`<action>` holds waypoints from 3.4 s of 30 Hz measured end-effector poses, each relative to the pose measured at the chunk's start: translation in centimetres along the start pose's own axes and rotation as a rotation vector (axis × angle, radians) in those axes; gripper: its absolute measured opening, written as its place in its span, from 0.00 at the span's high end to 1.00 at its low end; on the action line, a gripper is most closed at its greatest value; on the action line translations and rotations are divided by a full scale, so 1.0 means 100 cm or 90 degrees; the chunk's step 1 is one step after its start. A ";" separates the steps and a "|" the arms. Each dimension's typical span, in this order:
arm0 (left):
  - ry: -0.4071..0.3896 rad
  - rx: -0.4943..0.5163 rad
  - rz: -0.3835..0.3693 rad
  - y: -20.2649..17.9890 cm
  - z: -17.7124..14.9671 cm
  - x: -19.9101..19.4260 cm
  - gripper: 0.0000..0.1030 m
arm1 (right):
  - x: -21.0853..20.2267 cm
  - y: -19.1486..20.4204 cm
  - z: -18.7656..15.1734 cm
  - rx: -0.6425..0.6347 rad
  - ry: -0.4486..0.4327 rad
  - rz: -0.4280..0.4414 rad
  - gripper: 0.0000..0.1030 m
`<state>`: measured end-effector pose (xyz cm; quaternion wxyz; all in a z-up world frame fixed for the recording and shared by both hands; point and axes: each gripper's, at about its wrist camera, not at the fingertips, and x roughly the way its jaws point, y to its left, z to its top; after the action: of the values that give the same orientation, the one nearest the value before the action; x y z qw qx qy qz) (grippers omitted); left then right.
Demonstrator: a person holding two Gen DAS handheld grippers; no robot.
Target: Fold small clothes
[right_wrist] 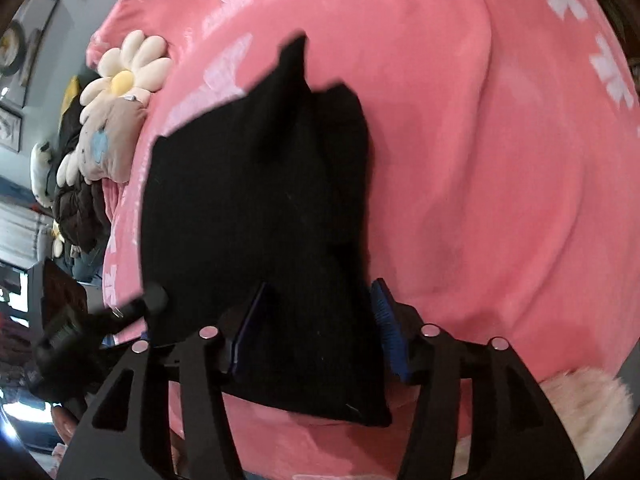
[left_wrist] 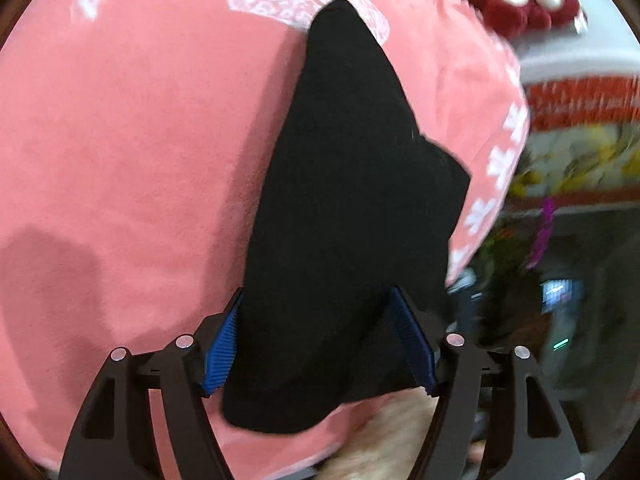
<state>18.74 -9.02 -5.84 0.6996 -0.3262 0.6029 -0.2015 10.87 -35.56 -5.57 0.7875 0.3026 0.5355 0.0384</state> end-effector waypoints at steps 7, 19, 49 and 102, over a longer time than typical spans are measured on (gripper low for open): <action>-0.023 0.018 -0.038 0.006 -0.003 -0.042 0.89 | -0.017 0.035 -0.002 -0.068 0.004 0.084 0.84; -0.046 0.061 0.102 0.031 -0.045 -0.064 0.49 | -0.006 0.052 -0.040 -0.104 0.025 -0.014 0.45; -0.049 0.116 0.037 -0.031 -0.064 -0.172 0.86 | -0.113 0.142 -0.059 -0.116 -0.051 0.108 0.82; -0.179 0.092 0.280 0.144 -0.034 -0.189 0.41 | 0.070 0.230 -0.136 -0.189 0.010 -0.020 0.54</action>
<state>10.23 13.20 -2.71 0.8248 -0.1618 0.5403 -0.0398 8.14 -8.19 -2.71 0.8198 0.1745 0.5347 0.1071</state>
